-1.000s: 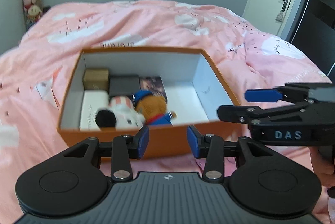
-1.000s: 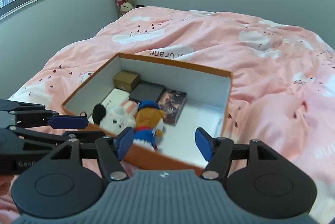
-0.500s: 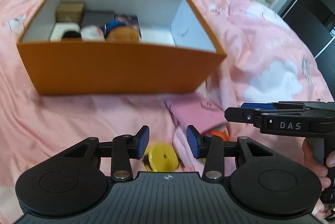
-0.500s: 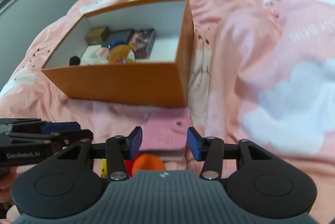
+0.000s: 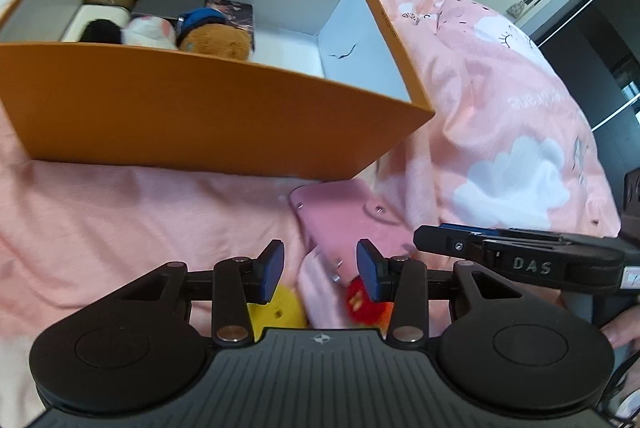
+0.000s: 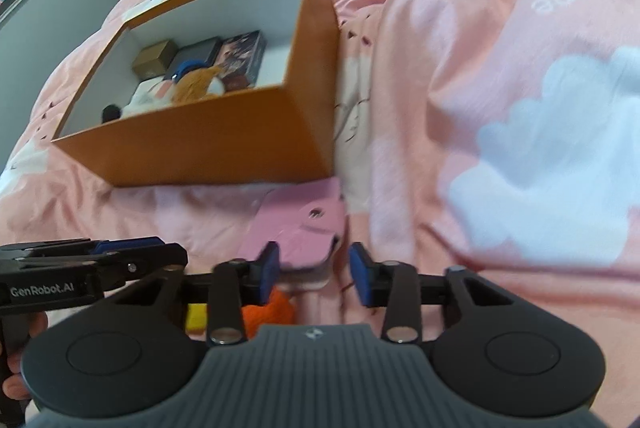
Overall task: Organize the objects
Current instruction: 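Grasp the pink wallet with the left tool while the right tool grasps the pink pouch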
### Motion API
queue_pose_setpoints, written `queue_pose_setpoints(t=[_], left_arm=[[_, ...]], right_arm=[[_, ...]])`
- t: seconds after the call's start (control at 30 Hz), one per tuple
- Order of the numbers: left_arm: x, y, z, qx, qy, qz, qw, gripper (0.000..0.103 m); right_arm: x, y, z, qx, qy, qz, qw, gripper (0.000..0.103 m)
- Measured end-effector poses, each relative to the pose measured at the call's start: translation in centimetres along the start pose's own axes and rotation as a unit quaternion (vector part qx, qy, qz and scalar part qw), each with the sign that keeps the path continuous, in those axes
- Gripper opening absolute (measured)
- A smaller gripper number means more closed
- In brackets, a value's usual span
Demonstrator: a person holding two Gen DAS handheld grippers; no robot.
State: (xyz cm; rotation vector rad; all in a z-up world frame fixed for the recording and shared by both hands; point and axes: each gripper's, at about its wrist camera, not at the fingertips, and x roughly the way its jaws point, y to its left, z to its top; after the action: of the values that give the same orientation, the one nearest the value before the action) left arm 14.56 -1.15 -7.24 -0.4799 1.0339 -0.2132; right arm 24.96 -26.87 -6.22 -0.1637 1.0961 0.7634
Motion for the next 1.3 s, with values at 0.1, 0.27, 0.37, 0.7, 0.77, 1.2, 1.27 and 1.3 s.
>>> queue_pose_setpoints(t=[0.1,0.27,0.37,0.7,0.77,1.2,1.27,1.3], left_arm=[[1.5,0.0,0.8,-0.02,0.012,-0.012,0.9996,0.059],[4.3,-0.2,1.8,-0.041,0.037,-0.013,0.9984,0.065],[5.9,0.0,2.2,-0.052,0.054,-0.013,0.9971,0.071],[9.6,1.1,2.3,-0.107,0.099,-0.034,0.9888,0.069],[9.8,1.1,2.3,-0.11,0.1,-0.049,0.9877,0.055],[3.3,-0.2,1.9,-0.068,0.024,-0.046,0.9964,0.024],[1.5,-0.2,1.8,-0.058,0.008,-0.042,0.9974,0.022],[0.6,0.0,1.8,-0.057,-0.001,-0.041,0.9975,0.021]], right_arm=[[0.6,-0.7,0.8,0.008,0.001,-0.008,1.0,0.03],[2.2,-1.2,1.7,0.009,0.01,-0.014,1.0,0.019],[3.3,-1.4,1.8,-0.003,0.016,-0.026,1.0,0.017],[5.3,-2.7,1.9,0.008,0.037,-0.028,0.999,0.016],[5.6,-2.9,1.9,0.012,0.04,-0.029,0.999,0.016],[4.2,-2.9,1.8,0.032,0.041,-0.005,0.999,0.018],[3.9,-2.9,1.7,0.04,0.047,0.01,0.998,0.019],[3.9,-3.0,1.6,0.046,0.052,0.019,0.997,0.02]])
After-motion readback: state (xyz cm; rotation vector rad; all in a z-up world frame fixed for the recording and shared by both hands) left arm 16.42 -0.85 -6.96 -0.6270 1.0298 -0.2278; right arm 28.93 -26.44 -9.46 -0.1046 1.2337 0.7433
